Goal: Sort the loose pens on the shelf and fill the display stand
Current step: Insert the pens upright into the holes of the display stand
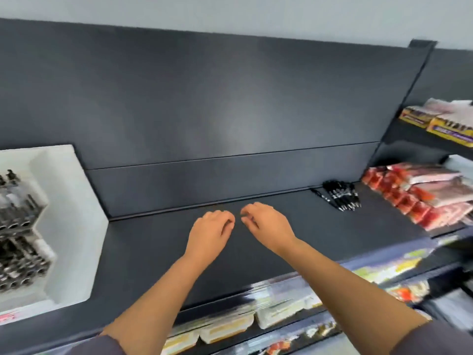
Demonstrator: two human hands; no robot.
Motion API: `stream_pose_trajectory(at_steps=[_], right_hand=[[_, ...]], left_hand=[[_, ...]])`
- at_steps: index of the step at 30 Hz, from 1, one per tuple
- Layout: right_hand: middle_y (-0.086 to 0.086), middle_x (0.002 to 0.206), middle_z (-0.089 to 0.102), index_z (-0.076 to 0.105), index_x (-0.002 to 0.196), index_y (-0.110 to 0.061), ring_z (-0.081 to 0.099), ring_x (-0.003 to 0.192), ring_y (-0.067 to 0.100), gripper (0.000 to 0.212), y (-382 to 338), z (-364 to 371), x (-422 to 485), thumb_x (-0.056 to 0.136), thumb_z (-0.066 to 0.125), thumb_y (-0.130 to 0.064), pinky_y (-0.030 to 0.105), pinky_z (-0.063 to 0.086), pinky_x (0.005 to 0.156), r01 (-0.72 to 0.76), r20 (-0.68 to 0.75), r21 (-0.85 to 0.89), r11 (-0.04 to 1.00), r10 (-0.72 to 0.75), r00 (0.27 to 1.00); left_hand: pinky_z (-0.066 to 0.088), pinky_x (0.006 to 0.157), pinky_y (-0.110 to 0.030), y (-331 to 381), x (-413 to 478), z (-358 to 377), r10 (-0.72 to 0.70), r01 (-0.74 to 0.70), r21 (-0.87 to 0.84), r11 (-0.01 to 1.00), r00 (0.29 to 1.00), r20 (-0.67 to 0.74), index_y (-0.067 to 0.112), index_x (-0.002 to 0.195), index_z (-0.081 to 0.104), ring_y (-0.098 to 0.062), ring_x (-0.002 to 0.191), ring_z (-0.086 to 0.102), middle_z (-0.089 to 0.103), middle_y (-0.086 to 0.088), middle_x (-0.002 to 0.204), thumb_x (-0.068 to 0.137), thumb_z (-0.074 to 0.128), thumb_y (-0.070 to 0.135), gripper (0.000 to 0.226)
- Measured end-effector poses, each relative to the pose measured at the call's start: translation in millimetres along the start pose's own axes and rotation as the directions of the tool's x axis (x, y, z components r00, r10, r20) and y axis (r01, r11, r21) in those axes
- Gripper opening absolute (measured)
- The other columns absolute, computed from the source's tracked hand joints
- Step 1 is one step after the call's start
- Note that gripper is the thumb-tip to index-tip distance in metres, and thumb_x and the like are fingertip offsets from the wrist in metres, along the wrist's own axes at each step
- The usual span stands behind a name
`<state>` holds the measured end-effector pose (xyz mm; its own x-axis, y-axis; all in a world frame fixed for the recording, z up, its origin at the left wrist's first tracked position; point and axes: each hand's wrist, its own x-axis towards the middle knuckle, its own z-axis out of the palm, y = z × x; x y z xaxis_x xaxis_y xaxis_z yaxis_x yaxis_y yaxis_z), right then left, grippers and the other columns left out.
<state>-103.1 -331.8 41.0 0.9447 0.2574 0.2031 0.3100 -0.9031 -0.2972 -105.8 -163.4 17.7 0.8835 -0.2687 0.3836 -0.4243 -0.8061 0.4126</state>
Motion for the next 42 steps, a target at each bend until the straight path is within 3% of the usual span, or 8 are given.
stream_pose_trajectory(at_steps=[5, 9, 21, 28, 33, 37, 40, 42], right_hand=[[-0.002, 0.107, 0.061, 0.059, 0.114, -0.022, 0.057, 0.099, 0.020, 0.023, 126, -48, -38, 0.097, 0.047, -0.029, 0.033, 0.048, 0.077, -0.198, -0.027, 0.018, 0.980, 0.199, 0.980], [0.000, 0.109, 0.062, 0.060, 0.115, -0.019, 0.057, 0.101, 0.022, 0.023, 204, -71, -50, 0.095, 0.049, -0.026, 0.036, 0.049, 0.082, -0.344, 0.002, 0.077, 0.936, 0.345, 0.939], [0.007, 0.119, 0.061, 0.061, 0.119, -0.015, 0.058, 0.106, 0.027, 0.028, 375, -84, 17, 0.095, 0.048, -0.020, 0.040, 0.050, 0.085, -0.515, 0.179, 0.021, 0.857, 0.503, 0.845], [0.013, 0.124, 0.050, 0.056, 0.120, -0.008, 0.054, 0.110, 0.036, 0.029, 415, -41, 69, 0.094, 0.048, -0.018, 0.040, 0.050, 0.085, -0.515, 0.227, -0.067, 0.854, 0.516, 0.826], [0.012, 0.124, 0.046, 0.048, 0.119, -0.008, 0.047, 0.115, 0.034, 0.035, 418, -15, 98, 0.087, 0.058, -0.020, 0.040, 0.046, 0.083, -0.481, 0.214, -0.198, 0.854, 0.517, 0.829], [0.013, 0.121, 0.052, 0.044, 0.118, -0.010, 0.049, 0.114, 0.032, 0.037, 418, -2, 105, 0.084, 0.056, -0.016, 0.041, 0.043, 0.087, -0.364, 0.221, -0.308, 0.879, 0.438, 0.871], [0.012, 0.117, 0.058, 0.044, 0.120, -0.010, 0.053, 0.111, 0.031, 0.036, 414, 8, 102, 0.085, 0.051, -0.016, 0.039, 0.041, 0.087, -0.276, 0.198, -0.324, 0.905, 0.350, 0.916], [0.012, 0.117, 0.060, 0.044, 0.121, -0.009, 0.055, 0.111, 0.030, 0.034, 413, 9, 101, 0.088, 0.048, -0.015, 0.038, 0.042, 0.087, -0.265, 0.195, -0.301, 0.916, 0.331, 0.923]], left_hand=[[0.041, 0.082, -0.031, 103, 52, 80, 0.047, -0.032, -0.121, 0.992, 0.991, 0.122, 0.024, 0.108, 0.059, -0.017, 0.092, 0.053, 0.061, 0.007, 0.095, 0.095, 0.046, 0.025, 0.019], [0.041, 0.088, -0.031, 152, 93, 129, 0.075, -0.043, -0.111, 0.993, 0.949, 0.306, 0.027, 0.122, 0.053, -0.017, 0.105, 0.050, 0.056, 0.005, 0.113, 0.095, 0.046, 0.028, 0.028], [0.040, 0.100, -0.040, 195, 231, 284, 0.033, -0.046, 0.006, 0.999, 0.795, 0.606, 0.030, 0.144, 0.027, -0.023, 0.128, 0.033, 0.031, -0.001, 0.142, 0.096, 0.044, 0.030, 0.051], [0.034, 0.100, -0.039, 193, 260, 336, -0.015, -0.080, 0.124, 0.989, 0.783, 0.622, 0.038, 0.143, 0.024, -0.025, 0.126, 0.029, 0.023, -0.003, 0.144, 0.096, 0.042, 0.035, 0.051], [0.036, 0.096, -0.037, 183, 270, 338, -0.016, -0.057, 0.113, 0.992, 0.828, 0.560, 0.034, 0.126, 0.044, -0.025, 0.117, 0.033, 0.029, -0.003, 0.137, 0.098, 0.034, 0.036, 0.030], [0.040, 0.093, -0.036, 169, 268, 327, -0.089, -0.004, 0.177, 0.984, 0.855, 0.511, 0.021, 0.114, 0.054, -0.026, 0.115, 0.036, 0.029, -0.002, 0.139, 0.097, 0.037, 0.041, 0.031], [0.042, 0.094, -0.036, 164, 262, 322, -0.161, 0.087, 0.182, 0.979, 0.881, 0.444, 0.015, 0.114, 0.050, -0.027, 0.120, 0.035, 0.023, -0.005, 0.144, 0.093, 0.046, 0.023, 0.023], [0.044, 0.094, -0.036, 165, 260, 319, -0.241, 0.203, 0.134, 0.970, 0.883, 0.403, 0.016, 0.127, 0.042, -0.029, 0.122, 0.036, 0.017, -0.009, 0.146, 0.086, 0.047, 0.005, 0.042]])
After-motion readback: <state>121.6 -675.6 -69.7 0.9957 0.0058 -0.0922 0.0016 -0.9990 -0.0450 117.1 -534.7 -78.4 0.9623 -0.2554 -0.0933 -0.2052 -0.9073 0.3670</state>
